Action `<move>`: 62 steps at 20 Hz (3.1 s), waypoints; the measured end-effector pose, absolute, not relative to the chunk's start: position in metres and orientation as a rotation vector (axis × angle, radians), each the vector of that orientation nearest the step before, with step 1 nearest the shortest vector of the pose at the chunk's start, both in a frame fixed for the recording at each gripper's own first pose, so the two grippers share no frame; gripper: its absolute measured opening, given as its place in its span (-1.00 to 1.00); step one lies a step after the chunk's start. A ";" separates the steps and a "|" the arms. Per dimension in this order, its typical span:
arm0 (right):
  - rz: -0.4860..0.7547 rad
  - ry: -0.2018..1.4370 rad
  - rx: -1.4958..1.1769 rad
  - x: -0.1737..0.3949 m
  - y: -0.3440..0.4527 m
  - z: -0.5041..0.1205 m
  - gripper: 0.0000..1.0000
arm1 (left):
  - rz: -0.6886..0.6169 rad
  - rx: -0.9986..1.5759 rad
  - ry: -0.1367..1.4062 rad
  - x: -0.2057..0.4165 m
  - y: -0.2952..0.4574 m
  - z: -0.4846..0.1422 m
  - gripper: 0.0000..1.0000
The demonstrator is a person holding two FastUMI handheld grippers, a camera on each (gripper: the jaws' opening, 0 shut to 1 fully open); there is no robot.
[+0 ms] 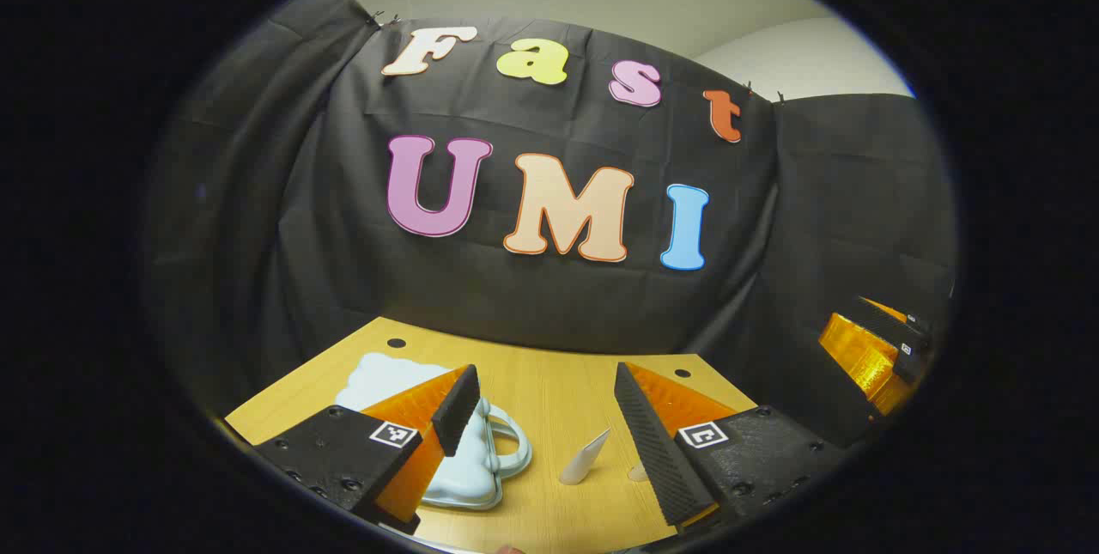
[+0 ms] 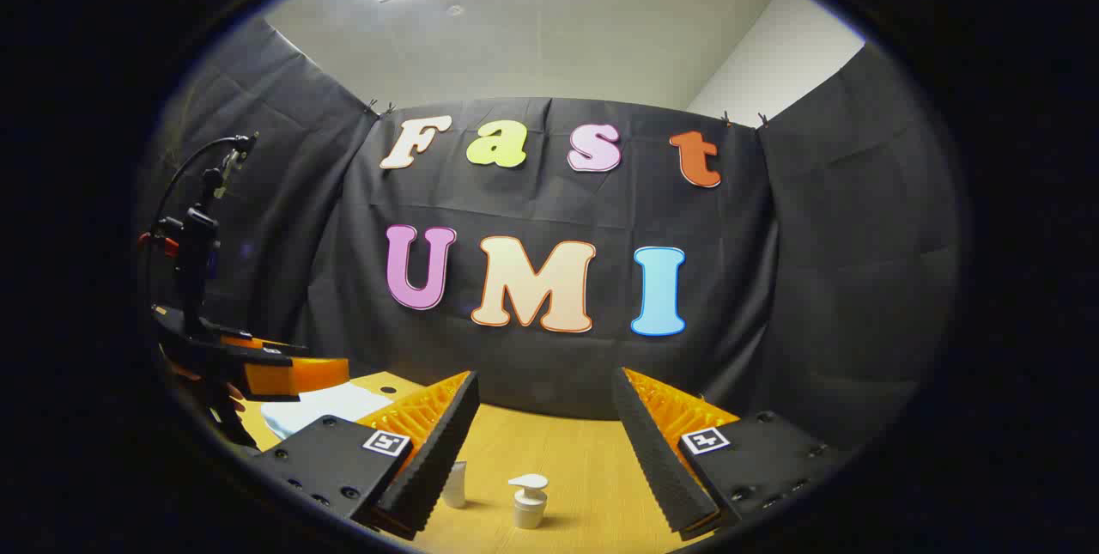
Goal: First open the suitcase, pack the skin care products into it, and then close the suitcase.
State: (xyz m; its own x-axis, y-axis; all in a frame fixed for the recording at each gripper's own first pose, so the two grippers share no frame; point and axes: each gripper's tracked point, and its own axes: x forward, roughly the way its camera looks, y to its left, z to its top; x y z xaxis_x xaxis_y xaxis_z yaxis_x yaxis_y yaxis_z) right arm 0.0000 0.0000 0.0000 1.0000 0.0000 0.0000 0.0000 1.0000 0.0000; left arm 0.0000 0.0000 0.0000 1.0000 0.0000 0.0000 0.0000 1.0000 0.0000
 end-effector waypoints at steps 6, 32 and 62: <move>-0.005 0.023 0.033 -0.004 0.000 -0.012 0.96 | 0.004 0.003 0.036 0.001 0.006 -0.009 0.89; -0.099 0.124 0.073 -0.026 -0.029 -0.056 0.96 | -0.050 -0.128 0.944 0.145 0.031 -0.182 0.90; -0.118 0.181 0.124 -0.021 -0.054 -0.081 0.96 | 0.114 -0.245 1.227 0.168 0.033 -0.247 -0.99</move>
State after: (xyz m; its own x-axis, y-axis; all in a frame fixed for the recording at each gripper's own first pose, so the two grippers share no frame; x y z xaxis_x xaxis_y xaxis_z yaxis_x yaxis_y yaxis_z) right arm -0.0206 -0.0540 -0.0812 0.9769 -0.1053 -0.1860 0.1276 0.9855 0.1121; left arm 0.1683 0.0334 -0.2471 0.3355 -0.0455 -0.9410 -0.2180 0.9680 -0.1245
